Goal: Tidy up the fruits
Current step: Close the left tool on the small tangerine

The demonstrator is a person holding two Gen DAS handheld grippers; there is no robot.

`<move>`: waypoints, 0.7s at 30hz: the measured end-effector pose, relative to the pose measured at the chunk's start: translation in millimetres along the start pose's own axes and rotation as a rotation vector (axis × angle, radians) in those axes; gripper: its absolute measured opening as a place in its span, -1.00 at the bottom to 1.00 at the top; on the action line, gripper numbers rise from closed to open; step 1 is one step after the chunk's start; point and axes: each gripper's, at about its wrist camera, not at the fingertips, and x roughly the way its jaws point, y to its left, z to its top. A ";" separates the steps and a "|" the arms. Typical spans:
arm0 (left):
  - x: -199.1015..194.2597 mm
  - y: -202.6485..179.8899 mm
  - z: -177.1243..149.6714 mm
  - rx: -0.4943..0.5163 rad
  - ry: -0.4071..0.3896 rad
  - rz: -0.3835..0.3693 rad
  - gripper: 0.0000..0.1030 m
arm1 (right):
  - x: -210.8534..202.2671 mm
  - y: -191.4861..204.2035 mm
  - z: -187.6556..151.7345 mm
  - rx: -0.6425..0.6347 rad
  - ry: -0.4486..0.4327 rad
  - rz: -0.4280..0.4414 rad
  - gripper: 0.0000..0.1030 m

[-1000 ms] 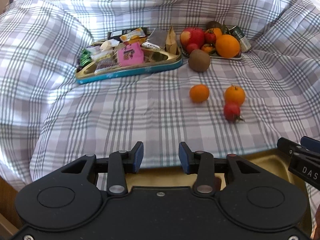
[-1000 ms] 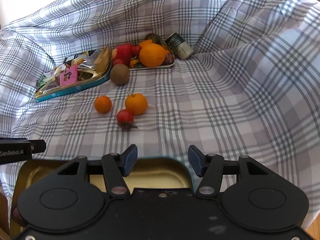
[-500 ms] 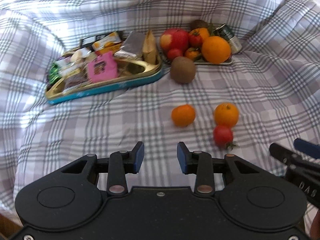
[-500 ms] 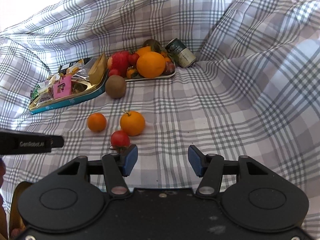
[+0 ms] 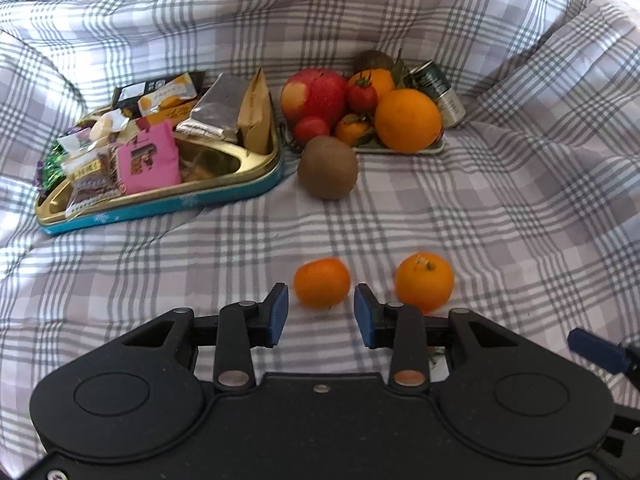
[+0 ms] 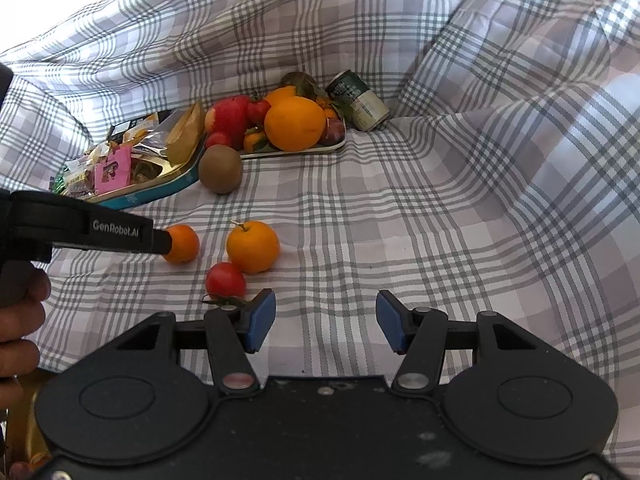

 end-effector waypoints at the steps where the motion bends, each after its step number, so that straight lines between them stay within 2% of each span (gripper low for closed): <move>1: 0.4 -0.7 1.0 0.000 -0.005 -0.004 -0.12 | 1.0 -1.2 0.0 0.008 0.005 0.001 0.14; 9: 16.2 -9.9 6.8 0.016 -0.004 0.017 -0.12 | 2.0 -1.2 -2.3 -0.001 0.011 0.012 0.14; 16: 30.4 -7.1 6.5 0.004 0.005 0.071 -0.12 | 1.9 -2.4 -2.2 0.002 0.011 0.012 0.13; 21: 38.6 -3.0 10.4 -0.022 0.013 0.075 -0.03 | 3.1 -1.4 -2.7 -0.003 0.017 0.009 0.13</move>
